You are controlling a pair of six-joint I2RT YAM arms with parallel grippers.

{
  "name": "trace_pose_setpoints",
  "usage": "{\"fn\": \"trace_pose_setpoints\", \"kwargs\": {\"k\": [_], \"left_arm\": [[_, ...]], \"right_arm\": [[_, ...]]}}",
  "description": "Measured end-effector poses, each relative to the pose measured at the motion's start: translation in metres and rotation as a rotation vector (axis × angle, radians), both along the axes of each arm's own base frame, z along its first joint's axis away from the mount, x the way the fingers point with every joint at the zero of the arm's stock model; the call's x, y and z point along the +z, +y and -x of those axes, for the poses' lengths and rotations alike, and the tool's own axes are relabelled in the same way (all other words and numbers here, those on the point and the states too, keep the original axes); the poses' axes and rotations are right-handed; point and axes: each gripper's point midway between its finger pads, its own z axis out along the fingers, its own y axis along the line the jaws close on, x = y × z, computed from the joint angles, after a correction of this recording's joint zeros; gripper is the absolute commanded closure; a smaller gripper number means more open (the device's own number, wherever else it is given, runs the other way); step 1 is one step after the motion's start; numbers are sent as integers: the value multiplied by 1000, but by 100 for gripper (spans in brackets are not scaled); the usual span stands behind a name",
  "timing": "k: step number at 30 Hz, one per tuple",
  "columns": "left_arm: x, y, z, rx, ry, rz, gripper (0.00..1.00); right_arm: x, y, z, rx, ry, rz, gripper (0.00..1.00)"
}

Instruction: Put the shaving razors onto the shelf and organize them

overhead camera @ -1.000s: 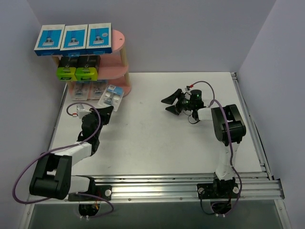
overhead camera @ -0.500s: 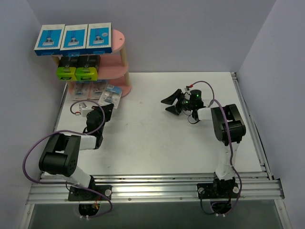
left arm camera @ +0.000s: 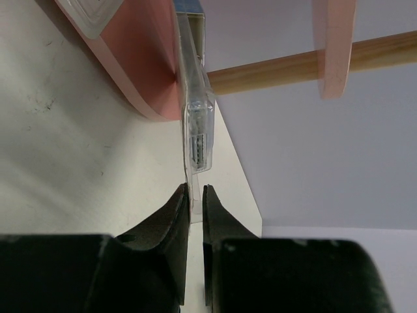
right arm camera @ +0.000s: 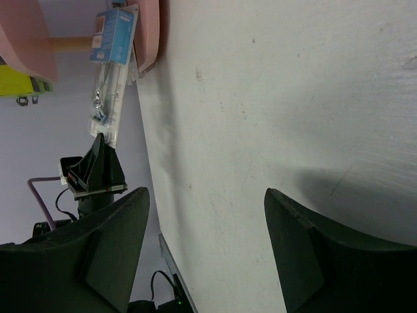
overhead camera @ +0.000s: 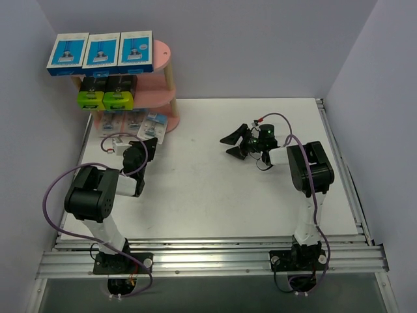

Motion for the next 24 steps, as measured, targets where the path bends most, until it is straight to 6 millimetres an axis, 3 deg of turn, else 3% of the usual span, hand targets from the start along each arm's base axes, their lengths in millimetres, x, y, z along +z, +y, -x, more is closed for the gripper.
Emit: {"fn": "trace_pose_setpoints", "kwargs": {"k": [24], "left_arm": [[-15,-7,-31,8,-7,-74,98]], "right_arm": [[5,-12,-7,-22,-11,-22,34]]}}
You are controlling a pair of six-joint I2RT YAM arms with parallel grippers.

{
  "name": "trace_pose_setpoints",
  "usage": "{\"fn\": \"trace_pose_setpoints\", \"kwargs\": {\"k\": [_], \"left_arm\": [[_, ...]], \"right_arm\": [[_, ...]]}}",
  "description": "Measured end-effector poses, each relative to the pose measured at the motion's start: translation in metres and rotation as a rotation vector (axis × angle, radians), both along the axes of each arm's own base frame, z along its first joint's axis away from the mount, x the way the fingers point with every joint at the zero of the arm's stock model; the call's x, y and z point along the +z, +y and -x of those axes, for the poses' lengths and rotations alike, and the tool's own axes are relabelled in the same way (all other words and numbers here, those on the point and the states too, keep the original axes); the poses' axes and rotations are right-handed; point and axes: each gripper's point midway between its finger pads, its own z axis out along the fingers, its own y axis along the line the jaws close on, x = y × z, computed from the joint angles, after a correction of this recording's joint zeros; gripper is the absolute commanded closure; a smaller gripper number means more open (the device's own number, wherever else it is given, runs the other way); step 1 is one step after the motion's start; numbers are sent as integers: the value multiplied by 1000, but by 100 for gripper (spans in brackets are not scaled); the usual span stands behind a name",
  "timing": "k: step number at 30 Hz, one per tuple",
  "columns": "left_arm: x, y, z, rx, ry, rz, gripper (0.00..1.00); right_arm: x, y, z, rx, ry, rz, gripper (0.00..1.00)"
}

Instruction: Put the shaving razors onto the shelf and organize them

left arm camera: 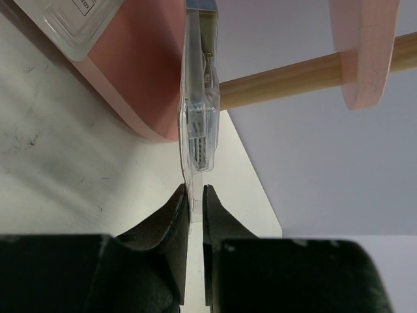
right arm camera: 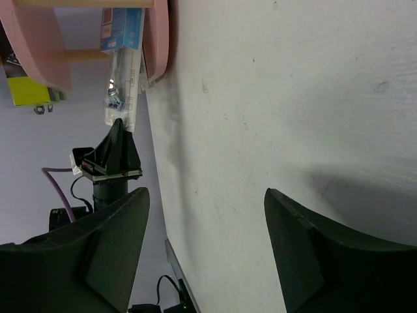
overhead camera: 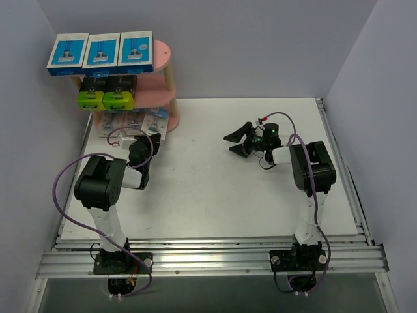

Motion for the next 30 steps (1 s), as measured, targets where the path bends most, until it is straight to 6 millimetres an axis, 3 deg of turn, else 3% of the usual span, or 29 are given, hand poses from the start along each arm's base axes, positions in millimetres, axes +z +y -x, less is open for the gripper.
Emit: {"fn": "trace_pose_setpoints", "kwargs": {"k": [6,10,19,24,30], "left_arm": [[-9,-3,-7,-3,12,-5,98],[-15,-3,-10,0,22,-9,92],[-9,-7,-19,8,4,-19,87],[-21,-9,-25,7,24,-24,83],[-30,-10,-28,7,43,-28,81]], "right_arm": [[3,0,-1,-3,-3,-11,34],[4,0,-2,-3,-6,-13,33],[4,-3,-3,-10,-7,-14,33],[4,-4,-4,-13,-10,-14,33],[-8,-6,-5,-18,8,-13,33]]}}
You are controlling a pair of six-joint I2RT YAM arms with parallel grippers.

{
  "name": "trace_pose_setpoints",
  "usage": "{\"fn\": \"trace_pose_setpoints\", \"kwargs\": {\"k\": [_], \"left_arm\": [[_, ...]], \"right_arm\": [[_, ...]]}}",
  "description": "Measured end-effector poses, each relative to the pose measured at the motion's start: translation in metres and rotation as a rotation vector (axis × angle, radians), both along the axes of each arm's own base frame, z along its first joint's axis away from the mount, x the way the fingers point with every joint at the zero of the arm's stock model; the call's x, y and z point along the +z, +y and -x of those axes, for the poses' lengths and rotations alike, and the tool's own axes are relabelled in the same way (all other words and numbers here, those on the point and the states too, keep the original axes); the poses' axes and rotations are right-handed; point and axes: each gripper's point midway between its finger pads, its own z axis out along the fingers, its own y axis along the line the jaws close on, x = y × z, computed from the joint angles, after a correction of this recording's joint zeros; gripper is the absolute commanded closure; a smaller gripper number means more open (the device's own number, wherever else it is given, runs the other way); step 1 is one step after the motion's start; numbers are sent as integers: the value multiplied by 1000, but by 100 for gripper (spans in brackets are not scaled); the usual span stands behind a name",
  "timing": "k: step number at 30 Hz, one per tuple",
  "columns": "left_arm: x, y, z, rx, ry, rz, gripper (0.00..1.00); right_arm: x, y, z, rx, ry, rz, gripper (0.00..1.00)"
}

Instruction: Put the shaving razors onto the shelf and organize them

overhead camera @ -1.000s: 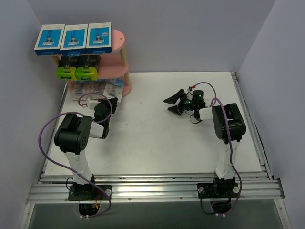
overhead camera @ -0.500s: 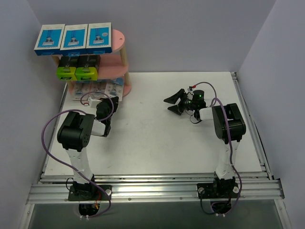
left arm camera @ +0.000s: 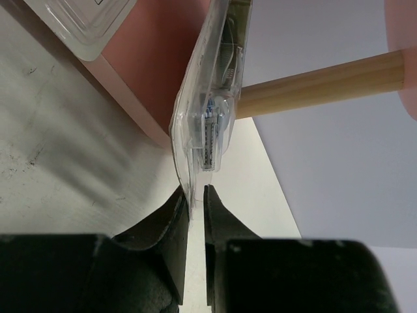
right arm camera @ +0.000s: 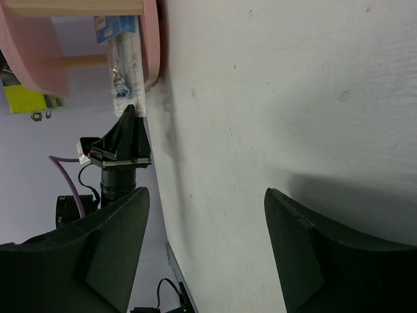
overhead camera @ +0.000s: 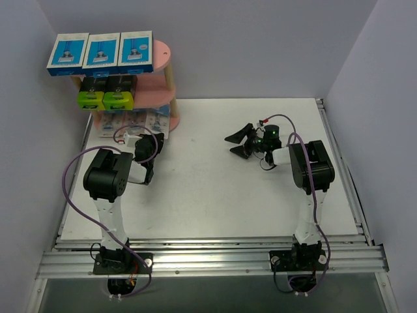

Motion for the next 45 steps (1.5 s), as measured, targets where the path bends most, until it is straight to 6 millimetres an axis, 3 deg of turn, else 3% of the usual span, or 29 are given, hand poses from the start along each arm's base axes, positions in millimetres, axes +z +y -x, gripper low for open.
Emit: {"fn": "trace_pose_setpoints", "kwargs": {"k": [15,26,45], "left_arm": [[-19,-2,-9,-3,56,-25,74],[-17,-3,-19,-10,78,-62,73],[-25,-1,-31,-22,88,-67,61]], "right_arm": [[-6,-1,0,-1,13,1,34],[-7,-3,0,0,16,-2,34],[-12,-7,-1,-4,25,-3,34]]}}
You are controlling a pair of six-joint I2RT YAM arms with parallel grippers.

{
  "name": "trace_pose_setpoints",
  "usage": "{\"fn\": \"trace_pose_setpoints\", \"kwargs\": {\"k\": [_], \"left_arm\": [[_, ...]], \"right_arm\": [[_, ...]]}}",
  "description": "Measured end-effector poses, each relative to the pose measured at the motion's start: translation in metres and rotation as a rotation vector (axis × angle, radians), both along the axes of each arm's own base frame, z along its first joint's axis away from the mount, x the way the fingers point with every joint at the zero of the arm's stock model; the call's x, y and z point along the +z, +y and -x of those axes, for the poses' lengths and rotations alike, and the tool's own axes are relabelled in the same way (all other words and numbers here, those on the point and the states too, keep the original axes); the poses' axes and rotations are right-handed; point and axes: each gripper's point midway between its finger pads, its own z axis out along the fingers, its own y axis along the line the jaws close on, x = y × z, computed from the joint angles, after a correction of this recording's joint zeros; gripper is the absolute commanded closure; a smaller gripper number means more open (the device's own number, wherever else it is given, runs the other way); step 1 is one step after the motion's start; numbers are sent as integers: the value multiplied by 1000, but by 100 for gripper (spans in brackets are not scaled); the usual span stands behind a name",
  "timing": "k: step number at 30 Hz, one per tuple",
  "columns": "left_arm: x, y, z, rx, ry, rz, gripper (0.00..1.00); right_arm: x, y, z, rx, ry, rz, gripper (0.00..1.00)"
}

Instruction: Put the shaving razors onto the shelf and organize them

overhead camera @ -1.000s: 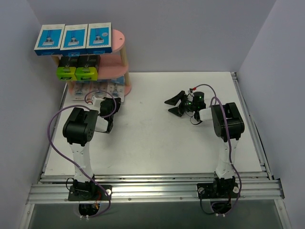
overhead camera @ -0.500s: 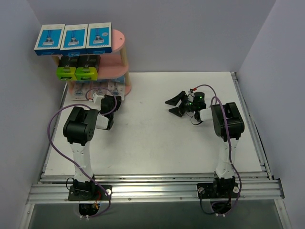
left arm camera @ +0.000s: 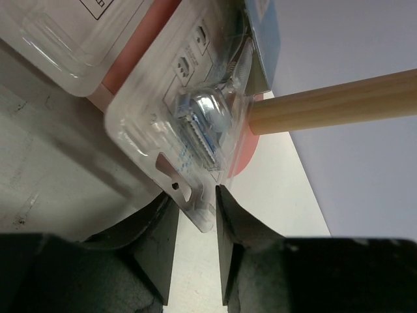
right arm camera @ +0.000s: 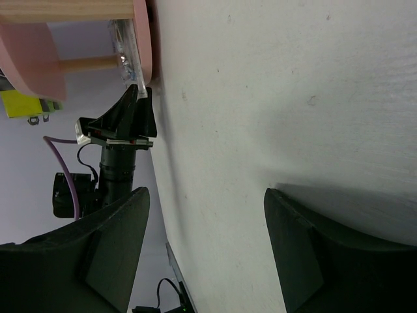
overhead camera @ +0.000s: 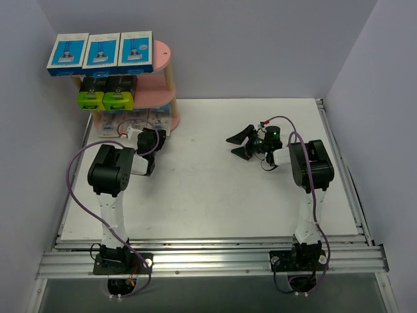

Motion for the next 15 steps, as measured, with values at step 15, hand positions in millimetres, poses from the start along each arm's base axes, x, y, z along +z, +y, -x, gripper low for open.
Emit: {"fn": "trace_pose_setpoints", "kwargs": {"k": [15], "left_arm": [[-3,-3,-1,-27,7,-16,27]], "right_arm": [[0,0,0,1,-1,1,34]]}}
